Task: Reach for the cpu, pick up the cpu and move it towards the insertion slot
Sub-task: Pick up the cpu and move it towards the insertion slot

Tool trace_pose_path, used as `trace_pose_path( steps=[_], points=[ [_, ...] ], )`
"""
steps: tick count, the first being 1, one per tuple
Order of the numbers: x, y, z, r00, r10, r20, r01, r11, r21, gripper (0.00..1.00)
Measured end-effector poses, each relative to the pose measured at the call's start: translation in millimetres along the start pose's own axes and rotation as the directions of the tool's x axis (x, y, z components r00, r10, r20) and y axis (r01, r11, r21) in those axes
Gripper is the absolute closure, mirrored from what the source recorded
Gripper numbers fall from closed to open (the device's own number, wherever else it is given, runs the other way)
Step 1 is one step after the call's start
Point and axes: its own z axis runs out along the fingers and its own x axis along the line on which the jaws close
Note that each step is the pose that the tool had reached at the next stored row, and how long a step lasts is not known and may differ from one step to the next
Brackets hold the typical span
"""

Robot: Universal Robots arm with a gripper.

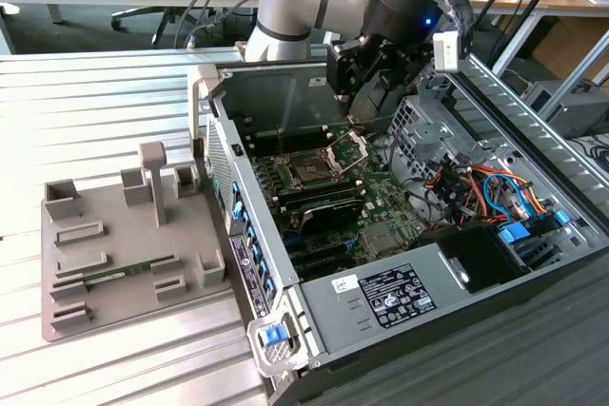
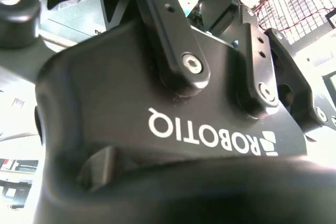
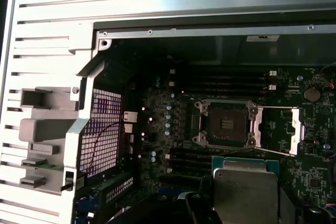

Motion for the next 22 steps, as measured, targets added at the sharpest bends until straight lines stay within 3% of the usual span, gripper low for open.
trace_pose_path(
  steps=[22],
  points=[
    [-9.5,-0.1,4.2,1.0000,0.000,0.0000,0.000,1.0000,0.0000,0.45]
  ],
)
